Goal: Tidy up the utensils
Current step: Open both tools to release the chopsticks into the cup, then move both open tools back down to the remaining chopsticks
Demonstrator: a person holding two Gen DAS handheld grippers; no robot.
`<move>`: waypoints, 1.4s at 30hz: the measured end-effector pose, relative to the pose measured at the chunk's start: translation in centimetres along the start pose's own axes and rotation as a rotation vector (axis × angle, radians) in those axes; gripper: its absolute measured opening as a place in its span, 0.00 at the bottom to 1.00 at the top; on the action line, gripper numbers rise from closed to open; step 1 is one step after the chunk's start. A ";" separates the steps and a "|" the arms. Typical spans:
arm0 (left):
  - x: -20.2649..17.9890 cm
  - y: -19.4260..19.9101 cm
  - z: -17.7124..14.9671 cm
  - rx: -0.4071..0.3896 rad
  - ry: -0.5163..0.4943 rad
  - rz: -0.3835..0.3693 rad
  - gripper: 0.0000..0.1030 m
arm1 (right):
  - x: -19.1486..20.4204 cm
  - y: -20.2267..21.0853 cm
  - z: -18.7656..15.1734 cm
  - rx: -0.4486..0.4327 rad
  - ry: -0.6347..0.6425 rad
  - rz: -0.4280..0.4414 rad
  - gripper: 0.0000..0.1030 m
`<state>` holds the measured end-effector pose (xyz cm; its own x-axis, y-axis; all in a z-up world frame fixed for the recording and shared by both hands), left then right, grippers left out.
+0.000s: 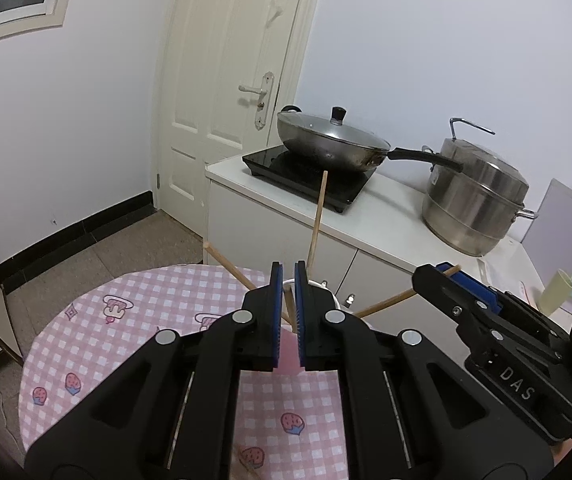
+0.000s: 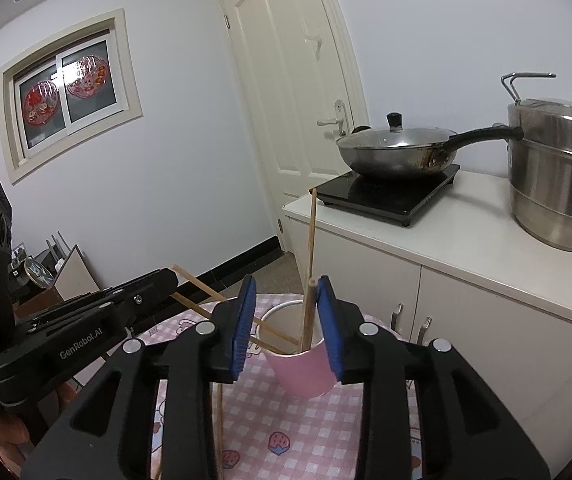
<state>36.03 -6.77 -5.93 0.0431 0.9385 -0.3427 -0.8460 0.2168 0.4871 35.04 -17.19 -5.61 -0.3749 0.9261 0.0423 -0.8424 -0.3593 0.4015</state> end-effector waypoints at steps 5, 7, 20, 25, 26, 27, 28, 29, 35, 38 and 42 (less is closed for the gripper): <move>0.2 1.7 0.0 -0.012 -0.002 0.005 0.07 | 0.7 1.7 0.2 -0.015 0.000 0.002 0.32; 0.4 2.6 0.0 -0.014 -0.003 0.004 0.07 | 1.0 2.4 0.2 -0.023 0.002 0.004 0.33; 4.0 8.5 -2.8 -0.034 -0.007 0.041 0.66 | 5.1 6.1 -2.0 -0.027 0.042 0.076 0.34; 6.6 9.6 -4.5 -0.017 0.002 0.064 0.68 | 7.1 5.4 -3.8 0.016 0.074 0.109 0.34; 7.1 9.5 -4.9 -0.007 0.000 0.073 0.68 | 7.4 5.1 -4.2 0.026 0.075 0.117 0.34; 7.7 9.1 -5.5 0.017 0.000 0.082 0.68 | 7.7 4.6 -4.7 0.042 0.080 0.126 0.34; 8.3 8.8 -6.1 0.045 0.005 0.077 0.68 | 8.0 4.3 -5.1 0.052 0.083 0.131 0.34; 8.6 8.5 -6.7 0.069 0.010 0.072 0.68 | 8.3 3.8 -5.6 0.070 0.087 0.139 0.34; 12.5 5.1 -11.1 0.264 0.051 0.118 0.68 | 9.6 0.9 -8.7 0.172 0.092 0.176 0.34; 13.9 3.4 -13.4 0.347 0.076 0.138 0.62 | 10.0 -0.9 -10.6 0.238 0.089 0.196 0.34; 14.6 1.0 -15.8 0.443 0.083 0.156 0.56 | 10.4 -2.6 -12.9 0.311 0.094 0.209 0.34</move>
Point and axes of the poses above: each gripper's, at about its wrist camera, not at the fingertips, and y roughly against the way its jaws point, x to its left, z to its top, the point moved 10 cm from there along -y, roughly the way its jaws point, and after that the axes turned 10 degrees about y, right-handed, at the moved point
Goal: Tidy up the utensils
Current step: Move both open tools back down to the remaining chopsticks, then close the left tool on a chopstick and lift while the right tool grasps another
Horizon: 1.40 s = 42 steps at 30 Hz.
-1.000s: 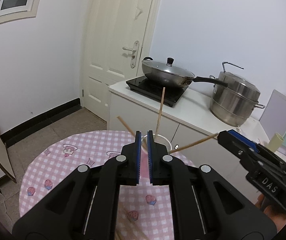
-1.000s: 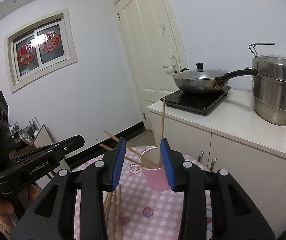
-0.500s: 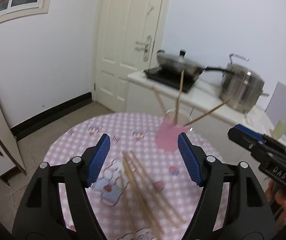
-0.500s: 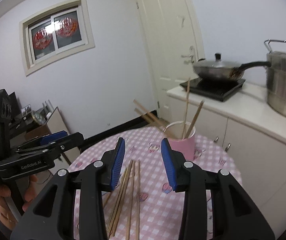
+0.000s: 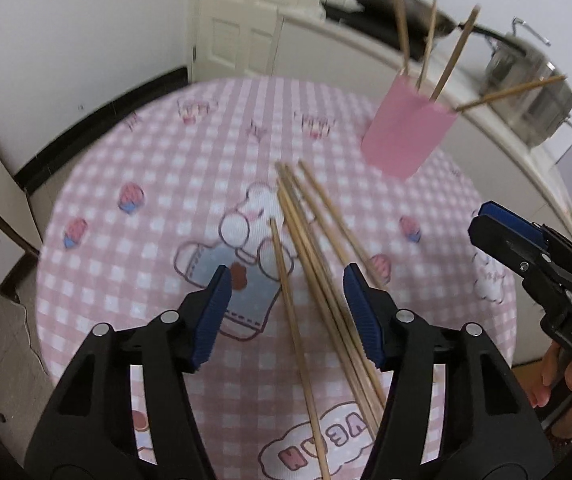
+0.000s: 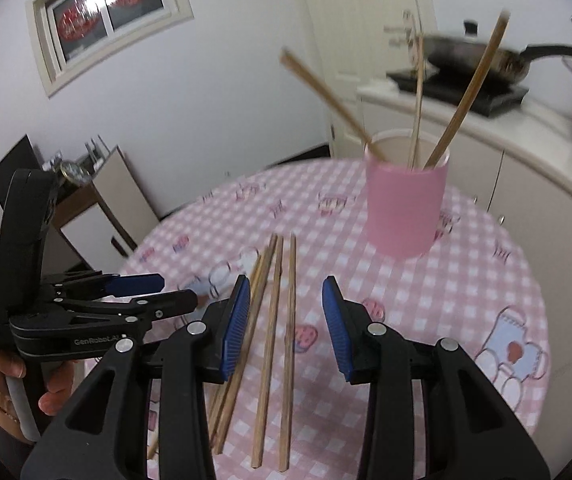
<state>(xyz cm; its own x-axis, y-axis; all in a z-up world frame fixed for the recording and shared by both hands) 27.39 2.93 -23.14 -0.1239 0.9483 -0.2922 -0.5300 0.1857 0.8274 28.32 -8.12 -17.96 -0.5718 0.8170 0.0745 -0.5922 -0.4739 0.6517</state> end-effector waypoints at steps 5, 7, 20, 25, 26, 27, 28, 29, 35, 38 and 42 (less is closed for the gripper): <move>0.5 -2.9 -1.0 0.071 0.007 0.034 0.46 | -0.2 -2.8 -1.6 0.096 -0.003 0.017 0.34; 0.7 -3.9 -1.2 0.096 0.004 0.043 0.36 | -0.4 -3.8 -2.1 0.127 -0.003 0.018 0.34; 2.2 -5.6 -0.2 0.087 -0.003 0.085 0.12 | -1.2 -8.5 -3.0 0.284 0.042 0.019 0.34; 2.4 -5.8 0.2 0.093 -0.005 0.072 0.09 | -0.8 -9.6 -2.4 0.308 0.072 0.029 0.34; 2.4 -5.9 0.3 0.095 -0.004 0.069 0.09 | -0.8 -10.0 -2.2 0.317 0.078 0.028 0.34; 2.4 -6.0 0.4 0.096 -0.002 0.067 0.09 | -0.8 -10.4 -2.1 0.330 0.090 0.018 0.34; 2.4 -6.0 0.5 0.096 -0.001 0.067 0.09 | -0.8 -10.7 -2.1 0.338 0.099 0.008 0.34; 2.4 -6.1 0.6 0.096 -0.001 0.066 0.09 | -0.9 -11.1 -2.0 0.349 0.103 -0.001 0.33; 2.4 -6.5 1.3 0.096 -0.002 0.062 0.09 | -1.1 -12.5 -1.6 0.396 0.135 -0.018 0.25; 2.3 -6.8 1.7 0.093 -0.002 0.065 0.08 | -1.3 -12.8 -1.3 0.407 0.153 -0.035 0.11; 2.3 -6.8 1.9 0.083 0.000 0.062 0.06 | -1.6 -12.8 -1.2 0.394 0.155 -0.040 0.05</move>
Point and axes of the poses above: each gripper's, at about its wrist camera, not at the fingertips, and y roughly against the way its jaws point, x to its left, z to its top, the point moved 10 cm from there along -y, roughly the way its jaws point, and after that the axes turned 10 degrees about y, right-handed, at the moved point
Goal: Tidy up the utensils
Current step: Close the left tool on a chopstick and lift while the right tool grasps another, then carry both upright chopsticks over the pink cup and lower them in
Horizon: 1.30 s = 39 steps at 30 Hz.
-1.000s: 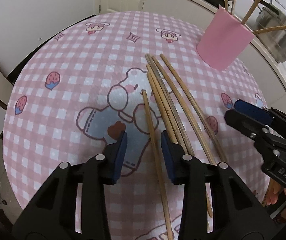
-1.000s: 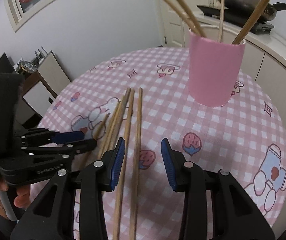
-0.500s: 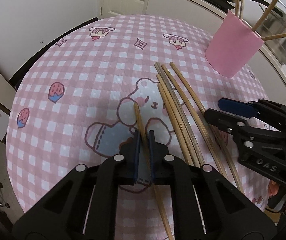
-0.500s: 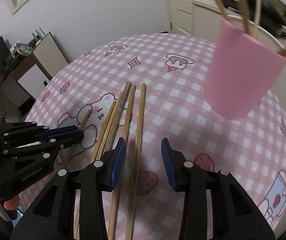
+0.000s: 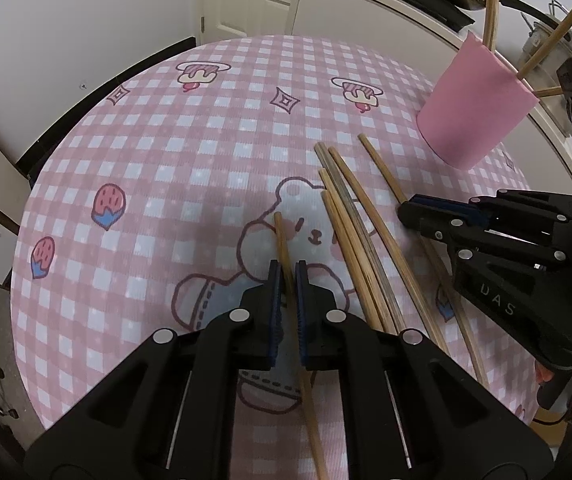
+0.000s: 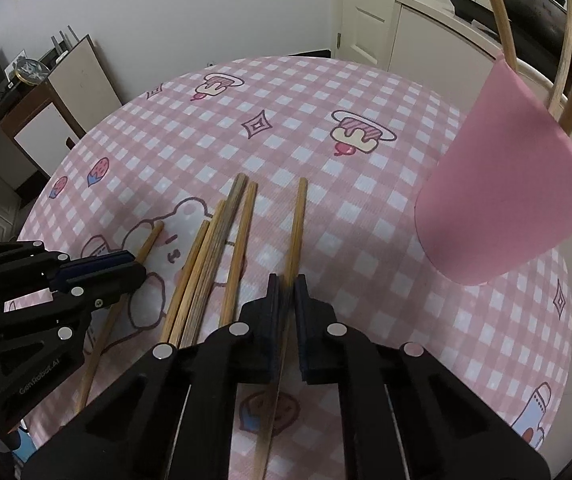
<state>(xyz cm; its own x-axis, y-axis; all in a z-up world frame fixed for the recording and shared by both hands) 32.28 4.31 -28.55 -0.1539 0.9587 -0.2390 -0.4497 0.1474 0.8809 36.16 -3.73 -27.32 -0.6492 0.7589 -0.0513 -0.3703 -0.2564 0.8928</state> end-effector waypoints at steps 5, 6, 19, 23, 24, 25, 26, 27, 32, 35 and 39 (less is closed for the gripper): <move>0.2 0.9 0.2 -0.014 0.030 -0.031 0.06 | 0.5 1.4 0.0 -0.056 -0.016 0.018 0.05; 0.1 1.6 0.4 -0.029 0.031 -0.039 0.06 | 0.6 2.2 0.0 -0.075 -0.016 0.026 0.05; -2.4 13.2 1.6 -0.250 0.017 -0.138 0.05 | 2.7 12.8 0.7 -0.303 0.014 0.020 0.05; -3.4 16.1 1.4 -0.315 0.011 -0.170 0.05 | 2.8 15.4 0.1 -0.355 0.021 0.012 0.05; -3.8 17.1 1.4 -0.339 0.007 -0.185 0.05 | 2.7 16.1 -0.1 -0.368 0.018 0.011 0.05; -4.2 18.0 1.4 -0.361 0.002 -0.197 0.05 | 2.5 16.5 -0.1 -0.380 0.016 0.009 0.05; -4.6 18.6 1.4 -0.375 -0.001 -0.203 0.05 | 2.2 17.2 -0.2 -0.395 0.015 0.006 0.05; -5.1 19.4 1.4 -0.396 -0.004 -0.214 0.05 | 1.9 18.1 -0.3 -0.412 0.013 0.002 0.05; -7.3 22.3 1.8 -0.477 -0.018 -0.255 0.05 | 0.5 21.8 -0.9 -0.495 -0.010 -0.025 0.04; -8.6 23.7 2.3 -0.522 -0.018 -0.276 0.05 | -0.9 24.0 -1.1 -0.546 -0.032 -0.049 0.05; -10.2 25.5 3.7 -0.590 -0.008 -0.308 0.05 | -4.1 26.8 -1.2 -0.615 -0.088 -0.092 0.05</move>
Point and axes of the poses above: each gripper's, at about its wrist camera, not at the fingertips, and y roughly against the way its jaws point, x to its left, z to its top, the point moved 10 cm from there along -y, roughly the way its jaws point, and after that the axes turned 10 degrees about y, right-handed, at the moved point
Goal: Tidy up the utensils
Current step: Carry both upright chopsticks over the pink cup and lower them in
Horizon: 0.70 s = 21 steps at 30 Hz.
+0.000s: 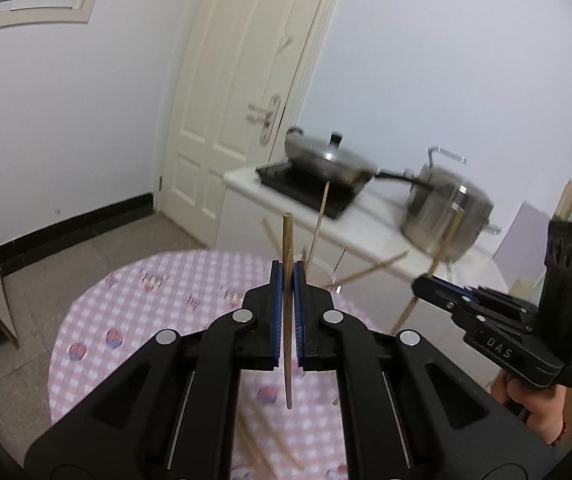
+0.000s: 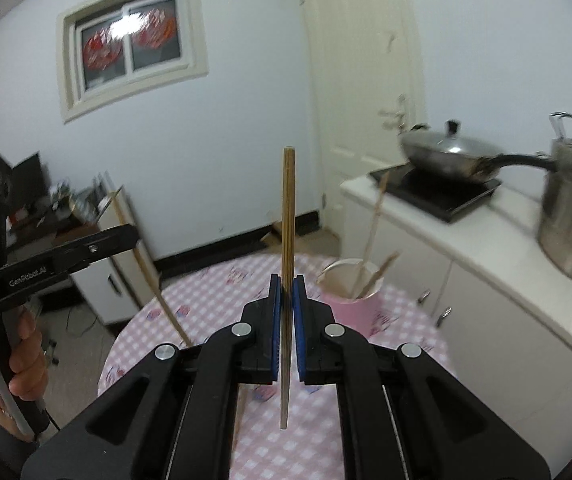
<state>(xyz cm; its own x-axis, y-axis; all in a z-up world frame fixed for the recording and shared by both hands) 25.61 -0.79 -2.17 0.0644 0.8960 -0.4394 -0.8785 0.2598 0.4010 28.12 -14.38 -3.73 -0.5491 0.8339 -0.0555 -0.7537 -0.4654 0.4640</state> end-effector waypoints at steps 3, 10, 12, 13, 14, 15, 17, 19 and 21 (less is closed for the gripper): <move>-1.1 -0.3 1.8 -0.056 0.023 -0.018 0.05 | -2.4 0.7 0.9 -0.035 -0.029 -0.044 0.05; -4.2 -2.1 4.6 -0.170 0.024 -0.030 0.05 | -7.1 0.9 2.6 -0.117 -0.046 -0.182 0.05; -5.2 -2.9 5.0 -0.184 0.018 -0.034 0.05 | -8.1 0.6 3.3 -0.147 -0.050 -0.211 0.05; -5.7 -3.4 5.3 -0.201 0.012 -0.028 0.05 | -8.6 0.5 3.4 -0.158 -0.055 -0.215 0.05; -6.3 -3.9 5.5 -0.217 0.001 -0.028 0.05 | -9.2 0.3 3.7 -0.170 -0.061 -0.220 0.05; -6.9 -4.3 5.8 -0.231 -0.010 -0.022 0.05 | -9.5 -0.1 4.1 -0.184 -0.062 -0.228 0.05; -7.5 -5.0 6.2 -0.269 -0.027 -0.010 0.05 | -10.0 -0.6 4.5 -0.205 -0.063 -0.229 0.05; -8.2 -6.0 6.6 -0.291 -0.052 0.003 0.05 | -10.5 -1.0 5.0 -0.227 -0.077 -0.218 0.05; -8.7 -7.3 6.9 -0.305 -0.061 0.008 0.05 | -10.9 -1.5 5.5 -0.253 -0.082 -0.213 0.05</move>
<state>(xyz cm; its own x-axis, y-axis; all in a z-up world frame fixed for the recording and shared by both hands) 34.78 -7.99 4.28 0.0773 0.9199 -0.3845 -0.9800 0.1410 0.1403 37.21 -21.10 1.02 -0.3467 0.9366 -0.0513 -0.9196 -0.3286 0.2154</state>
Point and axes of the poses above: each gripper's, at about its wrist camera, not at the fingertips, and y roughly against the way its jaws point, x to its left, z to its top, the point moved 10 cm from there along -y, roughly the way its jaws point, and after that the axes turned 10 degrees about y, right-handed, at the moved point
